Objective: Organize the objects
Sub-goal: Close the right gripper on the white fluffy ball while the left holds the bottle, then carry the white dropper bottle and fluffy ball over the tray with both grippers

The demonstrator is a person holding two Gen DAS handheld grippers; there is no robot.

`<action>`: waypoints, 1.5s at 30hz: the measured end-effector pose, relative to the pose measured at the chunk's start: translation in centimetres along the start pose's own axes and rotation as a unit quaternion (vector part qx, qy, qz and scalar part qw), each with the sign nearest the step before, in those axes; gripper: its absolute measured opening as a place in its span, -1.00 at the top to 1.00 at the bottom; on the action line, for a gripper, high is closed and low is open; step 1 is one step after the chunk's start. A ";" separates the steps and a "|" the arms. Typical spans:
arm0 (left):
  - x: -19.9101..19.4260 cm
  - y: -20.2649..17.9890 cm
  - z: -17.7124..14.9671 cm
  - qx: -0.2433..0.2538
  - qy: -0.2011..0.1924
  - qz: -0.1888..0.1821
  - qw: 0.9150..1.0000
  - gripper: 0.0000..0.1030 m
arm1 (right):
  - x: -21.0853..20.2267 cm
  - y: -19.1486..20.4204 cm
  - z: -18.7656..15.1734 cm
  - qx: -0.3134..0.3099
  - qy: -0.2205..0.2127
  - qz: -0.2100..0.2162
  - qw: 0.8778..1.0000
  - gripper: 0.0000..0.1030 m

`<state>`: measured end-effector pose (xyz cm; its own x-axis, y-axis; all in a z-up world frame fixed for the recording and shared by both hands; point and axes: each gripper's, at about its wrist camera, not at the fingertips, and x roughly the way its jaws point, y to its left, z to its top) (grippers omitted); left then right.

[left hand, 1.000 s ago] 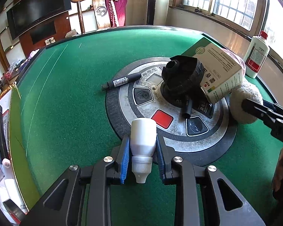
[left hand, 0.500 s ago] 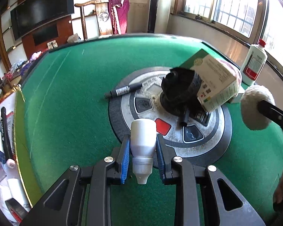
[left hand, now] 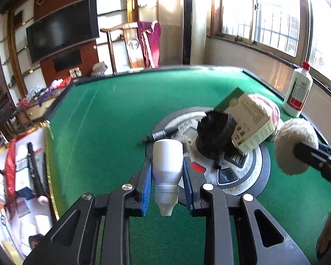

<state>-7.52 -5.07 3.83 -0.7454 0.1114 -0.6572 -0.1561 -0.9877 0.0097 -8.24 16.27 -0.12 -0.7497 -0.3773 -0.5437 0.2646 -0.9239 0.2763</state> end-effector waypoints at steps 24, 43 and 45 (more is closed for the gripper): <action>-6.8 7.1 -1.0 -0.071 -0.088 0.054 0.992 0.57 | 0.6 7.7 -2.3 -0.058 0.017 0.066 0.996 -0.09; -6.7 16.0 -2.3 -0.164 -0.078 0.109 0.977 0.57 | 3.9 19.3 -3.4 -0.123 0.058 0.155 0.979 -0.09; -6.5 17.2 -2.5 -0.176 -0.072 0.114 0.975 0.57 | 4.4 20.5 -3.7 -0.132 0.064 0.161 0.976 -0.09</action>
<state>-3.71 -23.02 6.42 -0.8226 -0.1257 -0.5545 0.2367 -0.9624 -0.1331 -3.91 -4.52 0.22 -0.5238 -0.6408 -0.5612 0.6338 -0.7334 0.2459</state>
